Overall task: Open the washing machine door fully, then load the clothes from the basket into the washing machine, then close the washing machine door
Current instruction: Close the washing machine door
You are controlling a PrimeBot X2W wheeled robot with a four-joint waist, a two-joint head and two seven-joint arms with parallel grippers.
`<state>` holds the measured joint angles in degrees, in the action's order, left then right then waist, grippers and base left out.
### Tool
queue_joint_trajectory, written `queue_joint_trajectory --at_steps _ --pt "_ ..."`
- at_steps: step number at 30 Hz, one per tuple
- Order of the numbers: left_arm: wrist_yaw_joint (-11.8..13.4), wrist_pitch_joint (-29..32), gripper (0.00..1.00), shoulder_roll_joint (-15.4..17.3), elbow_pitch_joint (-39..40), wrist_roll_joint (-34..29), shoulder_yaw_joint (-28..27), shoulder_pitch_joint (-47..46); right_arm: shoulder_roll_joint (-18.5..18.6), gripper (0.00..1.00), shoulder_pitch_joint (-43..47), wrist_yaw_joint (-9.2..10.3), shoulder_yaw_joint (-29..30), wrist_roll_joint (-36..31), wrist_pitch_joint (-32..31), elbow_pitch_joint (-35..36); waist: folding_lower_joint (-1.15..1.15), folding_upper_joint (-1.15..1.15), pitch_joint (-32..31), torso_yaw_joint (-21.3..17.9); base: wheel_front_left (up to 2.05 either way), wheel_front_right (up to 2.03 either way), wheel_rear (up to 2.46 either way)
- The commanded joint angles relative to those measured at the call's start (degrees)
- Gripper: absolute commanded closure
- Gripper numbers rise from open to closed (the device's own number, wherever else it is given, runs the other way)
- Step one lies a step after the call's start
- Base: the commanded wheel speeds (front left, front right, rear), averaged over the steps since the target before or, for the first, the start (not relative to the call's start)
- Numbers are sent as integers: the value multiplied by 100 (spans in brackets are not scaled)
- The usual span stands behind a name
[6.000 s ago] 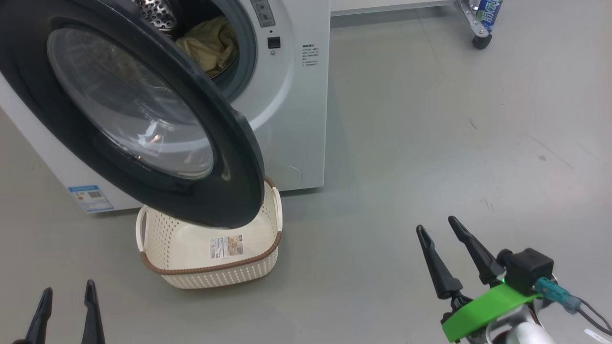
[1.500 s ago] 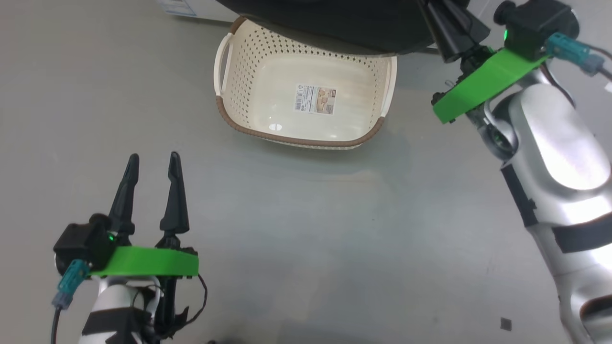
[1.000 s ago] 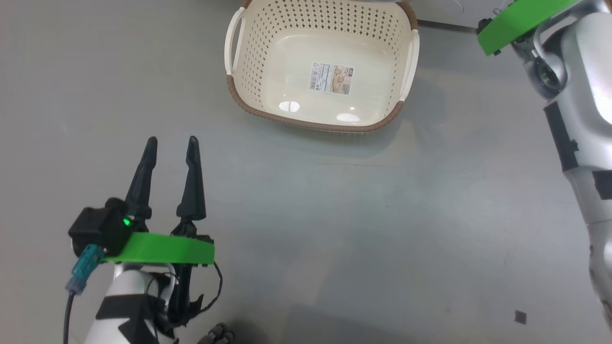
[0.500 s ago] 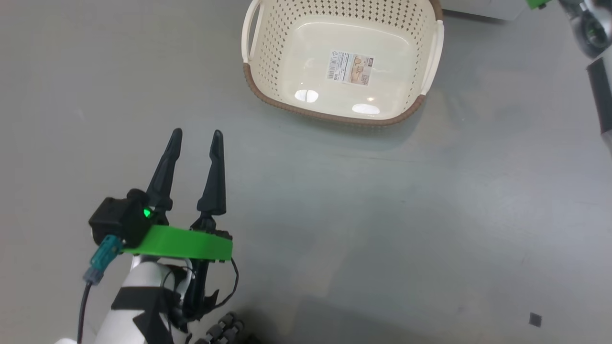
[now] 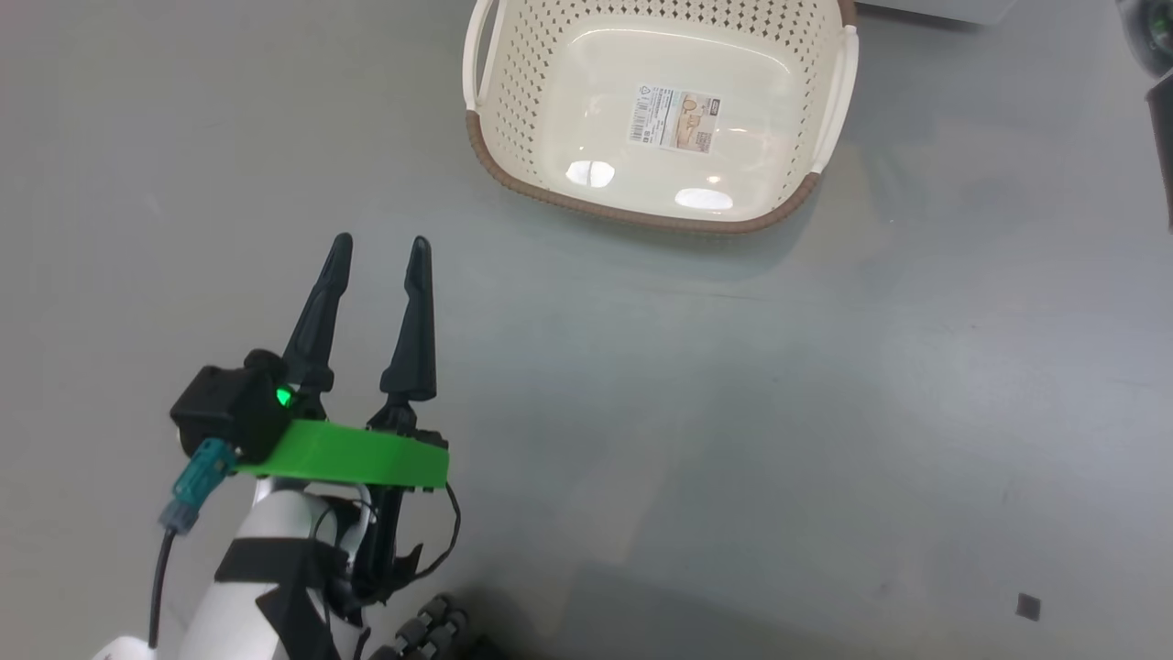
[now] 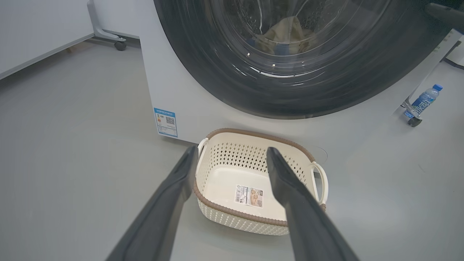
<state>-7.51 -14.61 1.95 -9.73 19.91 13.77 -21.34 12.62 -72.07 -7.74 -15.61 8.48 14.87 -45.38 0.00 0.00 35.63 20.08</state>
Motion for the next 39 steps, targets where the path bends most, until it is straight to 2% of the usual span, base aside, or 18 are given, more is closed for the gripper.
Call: queue_joint_trajectory --at_steps 1,9,20,28,37,38,39 --pt "2 -39 0 109 152 5 -225 -44 -39 100 -125 25 68 20 13 203 0 0 -33 -43 0 0 0" --pt "2 -39 0 162 273 -115 -469 -11 -44 100 513 25 -257 412 13 641 0 0 -329 -331 0 0 0" --pt "2 -39 0 289 442 -274 -780 178 16 100 1694 25 -571 946 13 1643 0 0 -851 -770 0 0 0" --pt "2 -39 0 402 579 -407 -1097 506 20 100 2659 25 -482 1088 13 2400 0 0 -1320 -1160 0 0 0" --pt "2 -39 0 508 698 -530 -1474 979 -8 100 3607 25 -411 1088 13 2842 0 0 -1878 -1622 0 0 0" --pt "2 -39 0 514 723 -551 -1503 1034 -2 95 3689 25 -424 1086 13 2867 0 0 -1932 -1674 0 0 0" --pt "2 -39 0 517 743 -571 -1528 1091 -3 62 3769 25 -421 1098 13 2885 0 0 -1985 -1724 0 0 0"
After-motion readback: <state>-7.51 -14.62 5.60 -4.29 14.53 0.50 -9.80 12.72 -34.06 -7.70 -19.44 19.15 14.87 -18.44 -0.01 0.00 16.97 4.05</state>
